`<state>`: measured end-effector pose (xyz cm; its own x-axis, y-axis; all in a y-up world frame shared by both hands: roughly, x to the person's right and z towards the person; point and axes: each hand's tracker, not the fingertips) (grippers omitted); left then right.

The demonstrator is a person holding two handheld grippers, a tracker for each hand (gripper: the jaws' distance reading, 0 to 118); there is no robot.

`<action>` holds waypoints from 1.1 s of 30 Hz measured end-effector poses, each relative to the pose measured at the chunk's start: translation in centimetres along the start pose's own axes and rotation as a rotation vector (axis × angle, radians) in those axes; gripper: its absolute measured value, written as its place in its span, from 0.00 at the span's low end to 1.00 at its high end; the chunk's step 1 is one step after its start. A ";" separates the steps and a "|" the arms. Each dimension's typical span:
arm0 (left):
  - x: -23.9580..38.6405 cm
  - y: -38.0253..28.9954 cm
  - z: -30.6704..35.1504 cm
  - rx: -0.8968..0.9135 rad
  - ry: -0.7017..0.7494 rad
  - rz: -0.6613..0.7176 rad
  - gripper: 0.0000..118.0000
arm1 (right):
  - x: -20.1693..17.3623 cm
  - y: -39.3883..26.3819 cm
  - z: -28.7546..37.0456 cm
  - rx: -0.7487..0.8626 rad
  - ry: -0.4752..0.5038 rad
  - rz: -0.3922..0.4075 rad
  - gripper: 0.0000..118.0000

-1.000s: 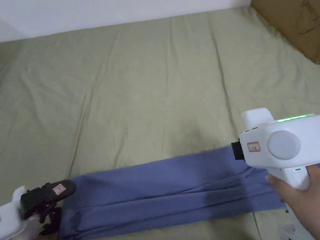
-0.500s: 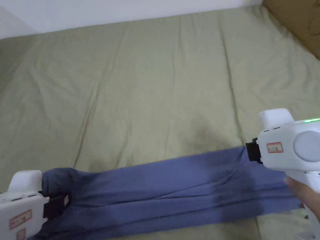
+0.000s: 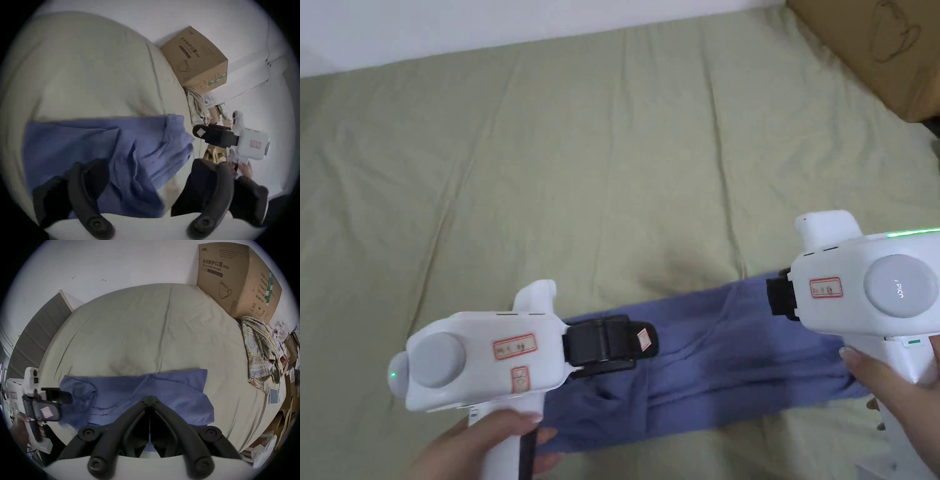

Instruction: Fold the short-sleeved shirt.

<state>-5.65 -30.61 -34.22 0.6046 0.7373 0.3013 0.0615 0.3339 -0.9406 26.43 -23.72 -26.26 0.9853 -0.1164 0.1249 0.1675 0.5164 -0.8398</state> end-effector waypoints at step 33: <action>-9.7 -3.0 12.9 0.167 -0.078 0.248 0.50 | -0.4 -0.4 -1.1 -0.028 0.002 0.012 0.01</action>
<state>-21.90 -31.19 -32.26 0.5221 0.8488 0.0830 -0.2157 0.2256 -0.9501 25.92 -24.78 -26.55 0.9872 -0.1120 0.1139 0.1547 0.4936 -0.8558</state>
